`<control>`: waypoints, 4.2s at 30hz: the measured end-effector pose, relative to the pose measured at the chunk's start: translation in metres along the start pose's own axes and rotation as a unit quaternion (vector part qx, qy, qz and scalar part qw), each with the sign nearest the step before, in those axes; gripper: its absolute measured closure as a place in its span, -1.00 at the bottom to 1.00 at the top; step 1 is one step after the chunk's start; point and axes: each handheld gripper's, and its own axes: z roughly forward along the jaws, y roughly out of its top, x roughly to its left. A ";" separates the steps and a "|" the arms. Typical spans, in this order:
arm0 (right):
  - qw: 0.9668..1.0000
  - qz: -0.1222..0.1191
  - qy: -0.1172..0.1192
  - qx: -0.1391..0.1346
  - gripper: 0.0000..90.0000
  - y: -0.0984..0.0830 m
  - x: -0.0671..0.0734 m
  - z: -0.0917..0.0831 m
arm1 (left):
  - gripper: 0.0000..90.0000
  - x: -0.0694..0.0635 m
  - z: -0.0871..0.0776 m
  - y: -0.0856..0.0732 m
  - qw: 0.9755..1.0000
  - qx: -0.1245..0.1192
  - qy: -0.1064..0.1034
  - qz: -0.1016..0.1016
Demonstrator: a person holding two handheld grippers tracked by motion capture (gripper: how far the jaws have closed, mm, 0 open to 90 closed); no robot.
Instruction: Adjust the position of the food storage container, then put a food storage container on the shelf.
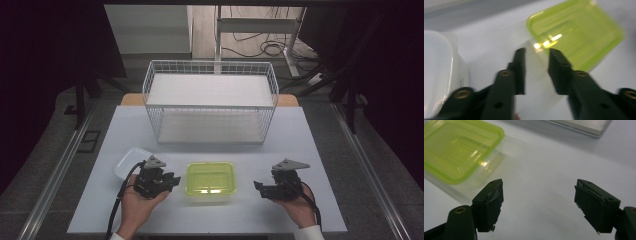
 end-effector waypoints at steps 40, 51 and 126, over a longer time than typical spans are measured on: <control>0.991 0.050 0.123 0.015 -0.33 0.036 0.022 0.020 | -0.40 0.018 0.001 0.009 0.993 0.005 -0.082 -0.084; 0.988 0.066 0.132 0.037 -0.19 0.037 0.018 0.036 | -0.28 0.013 0.019 0.010 0.992 0.034 -0.087 -0.085; 0.971 0.075 0.227 -0.012 0.76 0.040 0.014 0.031 | 0.71 0.017 0.029 0.011 0.983 -0.026 -0.155 -0.092</control>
